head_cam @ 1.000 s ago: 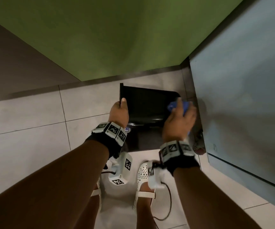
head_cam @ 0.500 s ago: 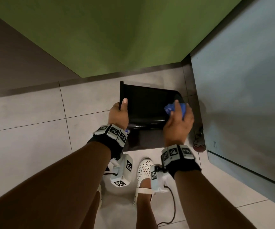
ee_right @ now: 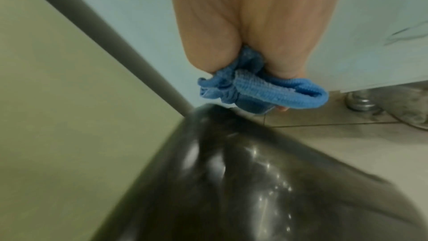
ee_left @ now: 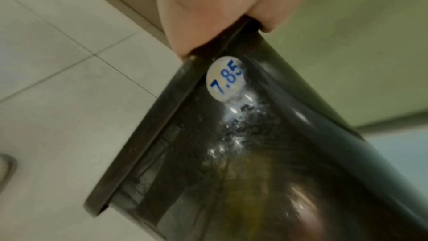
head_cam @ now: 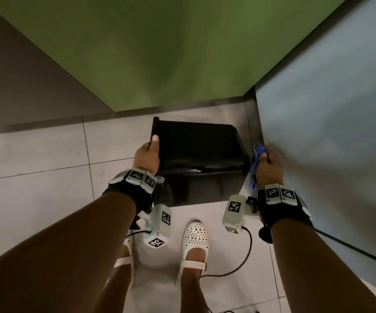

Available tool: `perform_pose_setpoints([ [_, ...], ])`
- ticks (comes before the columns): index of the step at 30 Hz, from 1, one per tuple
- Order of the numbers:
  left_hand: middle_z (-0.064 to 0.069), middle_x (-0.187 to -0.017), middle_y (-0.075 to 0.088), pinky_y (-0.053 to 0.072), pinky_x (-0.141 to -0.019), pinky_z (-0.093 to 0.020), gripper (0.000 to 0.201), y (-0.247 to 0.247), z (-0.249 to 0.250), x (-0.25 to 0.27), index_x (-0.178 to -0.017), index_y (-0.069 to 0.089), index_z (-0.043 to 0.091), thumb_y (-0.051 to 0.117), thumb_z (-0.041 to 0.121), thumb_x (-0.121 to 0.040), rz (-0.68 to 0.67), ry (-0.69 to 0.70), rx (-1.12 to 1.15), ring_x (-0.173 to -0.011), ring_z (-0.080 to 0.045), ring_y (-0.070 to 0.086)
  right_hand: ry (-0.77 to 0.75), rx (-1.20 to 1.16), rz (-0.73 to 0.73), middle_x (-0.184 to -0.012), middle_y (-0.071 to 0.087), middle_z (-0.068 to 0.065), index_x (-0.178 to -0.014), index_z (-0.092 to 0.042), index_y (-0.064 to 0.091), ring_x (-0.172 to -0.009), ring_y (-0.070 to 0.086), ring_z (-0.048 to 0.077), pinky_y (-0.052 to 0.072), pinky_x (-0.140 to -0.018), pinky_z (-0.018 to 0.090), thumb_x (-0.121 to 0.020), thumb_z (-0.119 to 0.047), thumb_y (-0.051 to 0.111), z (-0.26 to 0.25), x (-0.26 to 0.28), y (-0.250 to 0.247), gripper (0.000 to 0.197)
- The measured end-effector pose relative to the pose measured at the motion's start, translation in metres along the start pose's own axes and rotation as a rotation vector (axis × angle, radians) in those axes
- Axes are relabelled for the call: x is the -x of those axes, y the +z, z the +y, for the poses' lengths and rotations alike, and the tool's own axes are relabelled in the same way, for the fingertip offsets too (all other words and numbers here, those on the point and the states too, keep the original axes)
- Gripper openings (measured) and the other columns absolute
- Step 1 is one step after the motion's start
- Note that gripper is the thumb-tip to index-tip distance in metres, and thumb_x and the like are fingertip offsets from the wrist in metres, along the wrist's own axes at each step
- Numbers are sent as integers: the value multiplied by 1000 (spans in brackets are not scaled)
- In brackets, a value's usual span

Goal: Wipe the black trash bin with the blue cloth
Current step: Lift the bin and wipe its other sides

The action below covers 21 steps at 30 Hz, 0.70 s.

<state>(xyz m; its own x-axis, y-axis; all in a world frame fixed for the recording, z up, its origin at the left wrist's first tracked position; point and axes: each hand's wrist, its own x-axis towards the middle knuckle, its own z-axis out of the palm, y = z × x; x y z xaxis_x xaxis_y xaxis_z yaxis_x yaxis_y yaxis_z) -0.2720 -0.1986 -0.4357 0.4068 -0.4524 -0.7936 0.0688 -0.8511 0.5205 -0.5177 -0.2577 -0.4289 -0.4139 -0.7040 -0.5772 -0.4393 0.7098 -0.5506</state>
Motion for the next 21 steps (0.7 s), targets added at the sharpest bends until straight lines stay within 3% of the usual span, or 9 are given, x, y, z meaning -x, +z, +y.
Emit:
perform_pose_setpoints([
  [2, -8, -115, 63, 41, -102, -43, 66, -23, -10, -8, -99, 62, 20, 34, 75, -77, -12, -100, 78, -107, -31, 58, 42, -94, 15, -115, 57, 27, -129, -4, 48, -84, 58, 38, 35, -36, 16, -101, -19, 31, 5, 2, -8, 36],
  [4, -13, -115, 66, 43, -100, -50, 75, -41, -26, -18, -95, 63, 26, 34, 87, -61, -55, -184, 154, -106, -35, 61, 66, -129, 52, -96, 60, 24, -128, -8, 49, -55, 56, 22, 30, -28, 10, -100, -19, 32, 16, 1, -10, 35],
  [6, -14, -109, 68, 45, -97, -50, 72, -50, -27, -14, -107, 61, 25, 28, 80, -75, -147, -253, 262, -103, -34, 63, 121, -199, 43, -79, 56, 16, -127, -9, 50, -35, 49, 10, 34, -30, 13, -100, -18, 30, 30, -3, -7, 34],
  [8, -12, -106, 67, 47, -90, -45, 62, -48, -30, -11, -113, 57, 24, 20, 68, -88, -212, -272, 363, -101, -31, 61, 209, -314, -20, -96, 59, 12, -129, -9, 47, -58, 57, 15, 44, -51, 20, -100, -18, 29, 36, -2, -3, 35],
  [11, -11, -107, 67, 50, -80, -39, 63, -33, -44, -12, -114, 58, 22, 17, 64, -89, -268, -307, 444, -100, -29, 62, 375, -454, -148, -128, 51, 14, -132, -3, 43, -106, 51, 22, 42, -88, 34, -100, -23, 30, 38, 1, 0, 40],
  [13, -11, -108, 68, 52, -76, -38, 67, -26, -52, -15, -116, 59, 20, 20, 67, -87, -247, -345, 445, -101, -29, 63, 404, -622, -255, -131, 53, 15, -121, -8, 55, -122, 49, 30, 40, -100, 42, -99, -29, 34, 43, 0, 1, 37],
  [15, -12, -110, 68, 53, -82, -40, 68, -19, -62, -19, -114, 60, 21, 22, 70, -86, -210, -332, 349, -101, -30, 63, 429, -788, -310, -126, 59, 11, -120, -15, 59, -113, 56, 30, 47, -94, 44, -97, -38, 38, 45, -1, -1, 39],
  [18, -15, -134, 53, 40, -106, -42, 65, -11, -68, -20, -131, 48, 17, 24, 62, -90, -124, -192, 44, -121, -33, 52, 405, -760, -381, -119, 59, 5, -133, -19, 48, -83, 63, 22, 54, -58, 27, -93, -48, 42, 48, -3, -6, 49],
  [21, -14, -148, 34, 25, -109, -29, 47, -6, -68, -18, -146, 26, 14, 24, 30, -101, -74, 14, -133, -136, -30, 34, 344, -791, -444, -123, 61, 9, -131, -18, 49, -104, 62, 30, 57, -68, 36, -89, -50, 46, 49, -2, -7, 53],
])
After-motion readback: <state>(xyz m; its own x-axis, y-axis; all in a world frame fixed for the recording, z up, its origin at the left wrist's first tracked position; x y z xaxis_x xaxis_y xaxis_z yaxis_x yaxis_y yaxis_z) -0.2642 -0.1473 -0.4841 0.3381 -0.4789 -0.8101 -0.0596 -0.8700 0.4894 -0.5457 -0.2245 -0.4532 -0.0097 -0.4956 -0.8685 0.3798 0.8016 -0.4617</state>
